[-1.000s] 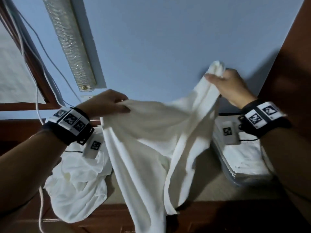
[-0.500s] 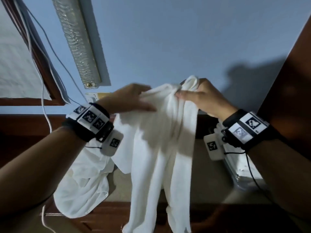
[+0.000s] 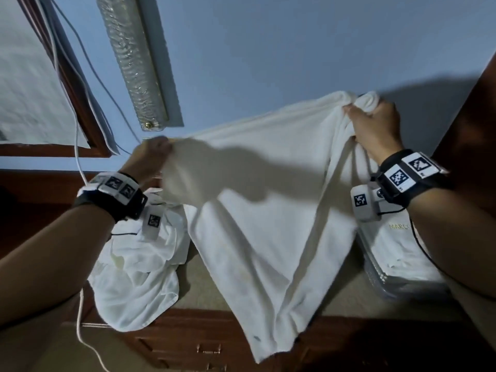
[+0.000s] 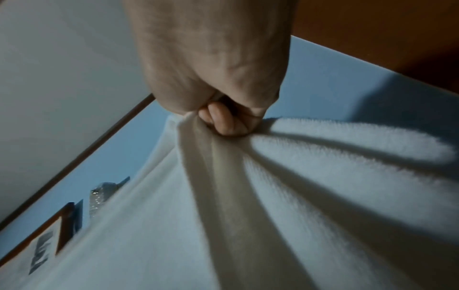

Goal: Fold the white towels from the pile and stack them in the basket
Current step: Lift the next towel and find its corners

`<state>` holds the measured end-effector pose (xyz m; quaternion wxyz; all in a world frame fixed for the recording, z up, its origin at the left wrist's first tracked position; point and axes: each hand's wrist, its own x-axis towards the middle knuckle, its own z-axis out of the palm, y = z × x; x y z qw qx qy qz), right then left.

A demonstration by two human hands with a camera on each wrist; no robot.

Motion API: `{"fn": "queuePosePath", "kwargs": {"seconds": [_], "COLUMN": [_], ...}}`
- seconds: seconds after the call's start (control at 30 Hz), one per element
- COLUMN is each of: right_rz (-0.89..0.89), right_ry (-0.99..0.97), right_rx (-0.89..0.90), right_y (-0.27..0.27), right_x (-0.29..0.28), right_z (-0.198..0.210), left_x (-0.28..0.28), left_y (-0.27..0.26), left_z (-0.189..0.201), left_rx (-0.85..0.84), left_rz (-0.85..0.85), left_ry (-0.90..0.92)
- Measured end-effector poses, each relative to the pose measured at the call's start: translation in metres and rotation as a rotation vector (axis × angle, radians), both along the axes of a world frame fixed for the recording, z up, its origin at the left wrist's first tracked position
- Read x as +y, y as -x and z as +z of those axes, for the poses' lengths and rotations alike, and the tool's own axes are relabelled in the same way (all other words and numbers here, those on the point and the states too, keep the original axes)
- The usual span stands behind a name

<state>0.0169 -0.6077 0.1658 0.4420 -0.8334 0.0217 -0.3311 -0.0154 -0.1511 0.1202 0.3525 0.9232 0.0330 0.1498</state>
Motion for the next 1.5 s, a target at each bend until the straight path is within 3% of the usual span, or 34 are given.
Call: {"fn": "queuePosePath", "kwargs": {"seconds": [0.1,0.2,0.3,0.43,0.63,0.73,0.8,0.93,0.97,1.17,1.33,1.5], "right_rz": [-0.072,-0.121,-0.14,-0.116,-0.107,-0.09,-0.089,-0.048,-0.034,0.171,0.236,0.427], "right_ry": [0.046,0.003,0.033,0.058,0.025,0.038,0.056,-0.033,-0.07,-0.253,0.017,-0.072], "right_rx": [-0.028,-0.054,-0.085,-0.021,0.062,0.075,0.083,0.124,0.139,0.237,0.446,0.669], "right_y": [-0.007,-0.013,-0.014,-0.015,-0.019,-0.02,-0.019,-0.018,-0.019,-0.023,-0.027,-0.018], "right_x": [-0.008,-0.015,-0.019,-0.021,-0.022,-0.022,-0.02,-0.014,-0.012,0.002,0.017,0.012], "right_z": [0.002,0.009,0.015,0.005,-0.015,-0.02,-0.021,-0.021,-0.019,-0.006,-0.015,-0.043], "left_x": [-0.001,0.002,0.01,0.023,0.059,0.082,0.09,0.073,0.065,0.01,-0.016,-0.04], "left_y": [-0.005,-0.007,-0.005,0.002,-0.001,-0.002,-0.001,0.006,0.008,0.011,0.001,0.003], "left_z": [0.036,0.062,0.072,0.062,0.033,0.017,0.009,0.013,0.017,0.045,0.04,0.011], "left_rx": [-0.161,-0.277,-0.191,0.008,0.075,0.062,0.014,-0.161,-0.205,-0.281,-0.235,-0.172], "left_rz": [0.069,0.034,-0.089,-0.203,-0.147,-0.032,0.067,0.173,0.152,-0.049,0.092,0.161], "left_ry": [0.04,-0.152,-0.334,-0.315,-0.452,-0.465,-0.325,0.596,0.699,0.677,0.579,0.552]}}
